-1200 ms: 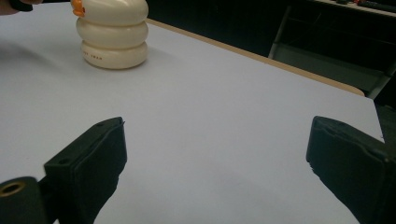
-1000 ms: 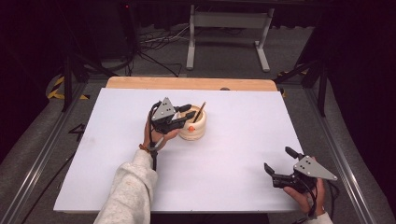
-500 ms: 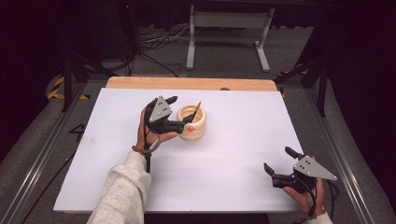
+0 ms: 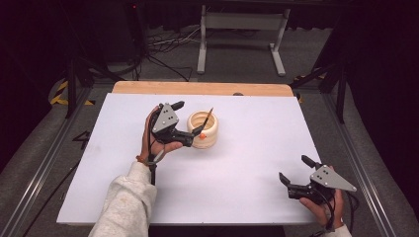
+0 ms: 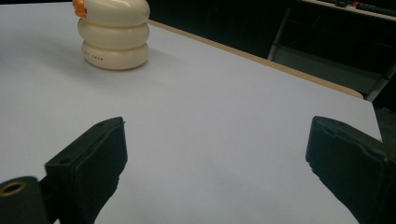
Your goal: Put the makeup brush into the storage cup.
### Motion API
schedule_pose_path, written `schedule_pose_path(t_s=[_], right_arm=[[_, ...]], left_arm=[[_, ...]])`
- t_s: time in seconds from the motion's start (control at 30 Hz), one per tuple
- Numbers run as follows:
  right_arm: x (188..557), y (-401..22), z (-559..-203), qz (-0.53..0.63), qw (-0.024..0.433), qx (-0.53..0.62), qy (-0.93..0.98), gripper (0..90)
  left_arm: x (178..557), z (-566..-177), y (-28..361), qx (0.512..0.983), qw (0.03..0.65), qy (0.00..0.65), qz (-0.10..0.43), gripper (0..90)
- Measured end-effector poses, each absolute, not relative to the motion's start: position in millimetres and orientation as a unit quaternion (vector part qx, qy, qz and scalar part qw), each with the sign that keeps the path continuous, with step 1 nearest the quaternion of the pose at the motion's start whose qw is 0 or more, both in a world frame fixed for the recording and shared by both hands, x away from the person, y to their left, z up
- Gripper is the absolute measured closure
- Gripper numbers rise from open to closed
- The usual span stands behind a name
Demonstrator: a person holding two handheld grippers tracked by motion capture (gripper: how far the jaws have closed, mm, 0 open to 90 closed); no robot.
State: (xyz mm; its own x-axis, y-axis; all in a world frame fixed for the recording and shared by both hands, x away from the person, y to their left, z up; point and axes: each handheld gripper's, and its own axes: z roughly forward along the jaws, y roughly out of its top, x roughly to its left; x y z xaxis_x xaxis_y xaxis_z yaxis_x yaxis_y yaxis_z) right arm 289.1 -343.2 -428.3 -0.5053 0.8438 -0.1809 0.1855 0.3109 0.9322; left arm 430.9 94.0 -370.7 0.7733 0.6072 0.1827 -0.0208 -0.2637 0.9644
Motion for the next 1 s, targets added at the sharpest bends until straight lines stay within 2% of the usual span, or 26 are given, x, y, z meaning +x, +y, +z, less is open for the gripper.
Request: schedule_pose_path(t_s=[1.0], right_arm=[[289.1, -342.5, -428.6, 0.468, 0.35, 0.349, 0.732, 5.7]], left_arm=[[405.2, -370.1, 117.2, 0.76, 0.546, 0.179, 0.302, 2.4]])
